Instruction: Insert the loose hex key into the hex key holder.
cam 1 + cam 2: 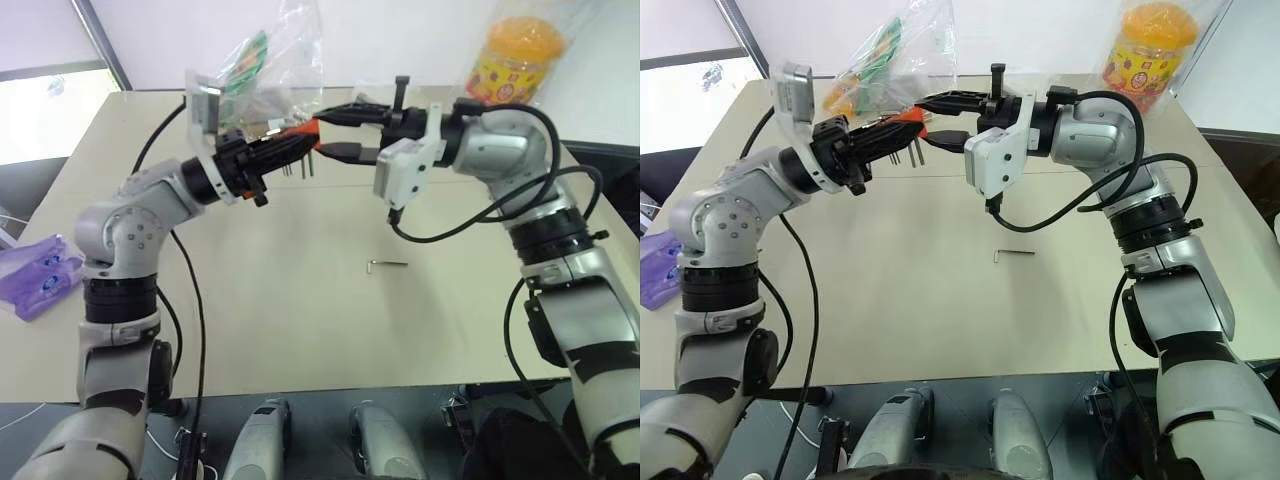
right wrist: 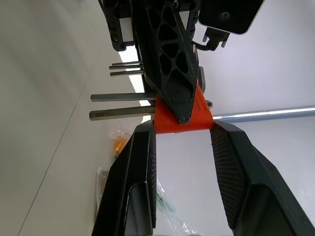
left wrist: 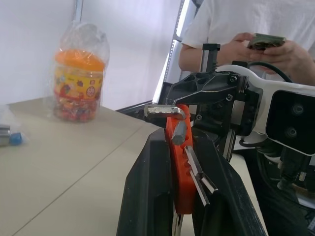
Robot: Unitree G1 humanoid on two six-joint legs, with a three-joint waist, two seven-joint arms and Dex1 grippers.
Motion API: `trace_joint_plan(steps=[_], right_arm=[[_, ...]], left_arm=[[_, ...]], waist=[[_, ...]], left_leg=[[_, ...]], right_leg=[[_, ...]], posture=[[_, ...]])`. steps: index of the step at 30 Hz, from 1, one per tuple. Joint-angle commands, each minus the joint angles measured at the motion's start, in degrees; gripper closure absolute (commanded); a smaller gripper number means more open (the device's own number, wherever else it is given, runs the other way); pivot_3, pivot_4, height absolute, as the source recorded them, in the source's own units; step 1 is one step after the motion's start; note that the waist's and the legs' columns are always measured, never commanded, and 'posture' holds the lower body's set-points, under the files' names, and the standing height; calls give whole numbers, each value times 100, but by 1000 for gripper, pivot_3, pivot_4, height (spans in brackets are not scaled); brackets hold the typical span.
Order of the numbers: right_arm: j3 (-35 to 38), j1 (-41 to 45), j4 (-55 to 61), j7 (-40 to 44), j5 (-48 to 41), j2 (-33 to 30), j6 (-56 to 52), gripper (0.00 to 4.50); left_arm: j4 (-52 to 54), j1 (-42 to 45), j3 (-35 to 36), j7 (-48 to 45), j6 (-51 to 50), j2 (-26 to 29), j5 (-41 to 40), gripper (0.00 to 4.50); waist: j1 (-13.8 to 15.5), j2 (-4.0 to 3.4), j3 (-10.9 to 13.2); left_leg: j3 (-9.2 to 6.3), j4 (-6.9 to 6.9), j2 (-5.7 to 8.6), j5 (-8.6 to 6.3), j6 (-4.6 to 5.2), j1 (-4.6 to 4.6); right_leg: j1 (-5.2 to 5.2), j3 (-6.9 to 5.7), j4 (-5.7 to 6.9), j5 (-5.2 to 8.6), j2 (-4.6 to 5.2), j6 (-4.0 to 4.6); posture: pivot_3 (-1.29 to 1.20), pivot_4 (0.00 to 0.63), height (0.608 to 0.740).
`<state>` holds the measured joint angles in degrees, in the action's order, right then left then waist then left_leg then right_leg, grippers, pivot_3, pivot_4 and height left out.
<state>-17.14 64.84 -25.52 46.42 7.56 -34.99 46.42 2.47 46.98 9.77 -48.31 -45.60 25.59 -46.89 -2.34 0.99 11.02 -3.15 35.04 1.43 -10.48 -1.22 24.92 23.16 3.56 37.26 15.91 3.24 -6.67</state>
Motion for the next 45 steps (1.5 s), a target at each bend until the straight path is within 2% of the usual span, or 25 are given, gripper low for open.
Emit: trace_joint_plan(steps=[1, 8, 15, 19, 23, 33, 43, 45], right_arm=[[119, -8, 291, 100, -144, -27, -11, 3475], [67, -244, 475, 577, -122, -173, -541, 40], [227, -998, 959, 1301, -364, -690, -2191, 40], [308, -1570, 1144, 1872, -702, -962, -4044, 40], [111, -1964, 1153, 2470, -751, -1106, -5164, 40], [75, -1612, -214, 2210, -522, -242, -5676, 40], [-193, -1537, -981, 2150, -75, 53, -5391, 40], [-232, -1555, -1006, 2164, -20, 59, -5322, 556]], left_arm=[[175, 15, 69, 40, 113, -28, -85, 4469], [222, -58, 21, 0, 177, 10, 11, 4500], [529, -444, -32, 47, 322, 200, 215, 4500], [862, -832, -57, 91, 318, 330, 280, 4500], [1040, -996, -48, 203, 290, 339, 218, 4500], [1337, -1210, -21, 488, 243, 421, 202, 4500], [1519, -1368, 58, 700, 214, 587, 101, 4500], [1525, -1365, 67, 726, 213, 599, 90, 4500]], waist=[[-1, 0, 0], [4, 0, 0], [25, 0, 0], [30, 0, 0], [71, 0, 0], [95, 0, 0], [131, 1, -2], [130, 1, -2]], left_leg=[[0, 0, 0, 0, 0, 0], [0, 1, 0, 0, 0, 0], [0, 4, 0, 0, 0, 0], [0, 4, 0, 0, 1, 0], [0, 7, 0, 0, 1, 0], [2, 9, 0, 0, 0, 0], [0, 14, 1, 0, 0, 0], [-1, 14, 1, 0, 0, -1]], right_leg=[[0, 0, 0, 0, 0, 0], [-1, 0, 1, 0, 0, 0], [-3, 0, 1, 0, 1, 0], [-3, 0, 1, 0, 2, 0], [-5, 0, 0, 0, 4, 0], [-4, 0, 3, 0, 1, 0], [-9, -4, 2, -1, 0, 0], [-10, -5, 3, -1, 0, -1]], posture=[[0, 150, 740], [0, 150, 740], [0, 150, 740], [0, 150, 740], [0, 150, 740], [0, 150, 740], [0, 150, 740], [0, 150, 740]])
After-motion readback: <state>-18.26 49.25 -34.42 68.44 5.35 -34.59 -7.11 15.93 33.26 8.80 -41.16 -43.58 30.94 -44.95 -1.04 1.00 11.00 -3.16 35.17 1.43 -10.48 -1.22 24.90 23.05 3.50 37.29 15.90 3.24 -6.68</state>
